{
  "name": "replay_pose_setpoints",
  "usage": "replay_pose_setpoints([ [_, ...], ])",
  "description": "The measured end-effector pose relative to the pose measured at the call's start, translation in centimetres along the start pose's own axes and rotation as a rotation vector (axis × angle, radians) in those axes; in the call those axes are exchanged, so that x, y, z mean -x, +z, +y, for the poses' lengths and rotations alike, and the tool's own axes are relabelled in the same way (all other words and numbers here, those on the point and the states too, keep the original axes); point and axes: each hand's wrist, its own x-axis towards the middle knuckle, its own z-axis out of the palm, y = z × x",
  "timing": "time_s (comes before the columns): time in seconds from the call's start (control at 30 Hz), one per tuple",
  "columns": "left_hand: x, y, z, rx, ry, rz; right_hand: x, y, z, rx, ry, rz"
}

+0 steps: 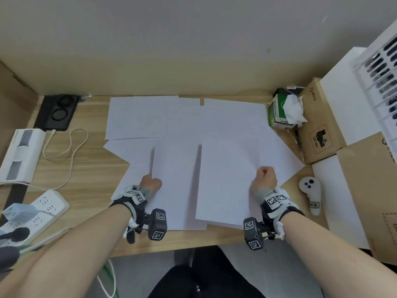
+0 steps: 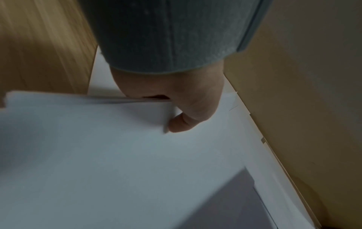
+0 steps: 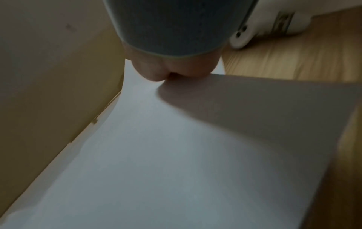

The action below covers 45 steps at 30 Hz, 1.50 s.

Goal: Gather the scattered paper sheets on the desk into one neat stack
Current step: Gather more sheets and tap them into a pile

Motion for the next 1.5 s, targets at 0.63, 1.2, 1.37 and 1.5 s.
replay_pose_setpoints([
  [0.63,1.5,-0.8,-0.1,0.233,0.11,-0.14,5.9,9.7,-3.6,0.133,0.033,-0.524],
  [1.2,6.7,-10.5,10.5,0.549,0.465,-0.002,5.2,0.6,-19.8,-0.388,-0.26,-0.712],
  [1.37,6.0,-8.8,9.2,0.472,0.466,-0.042,4.9,1.7,-18.1,-0.356,-0.244,-0.724],
  [1.5,5.3,-8.0,9.2,0.484,0.473,-0.007,4.5,2.5,-18.0,-0.366,-0.235,-0.693],
])
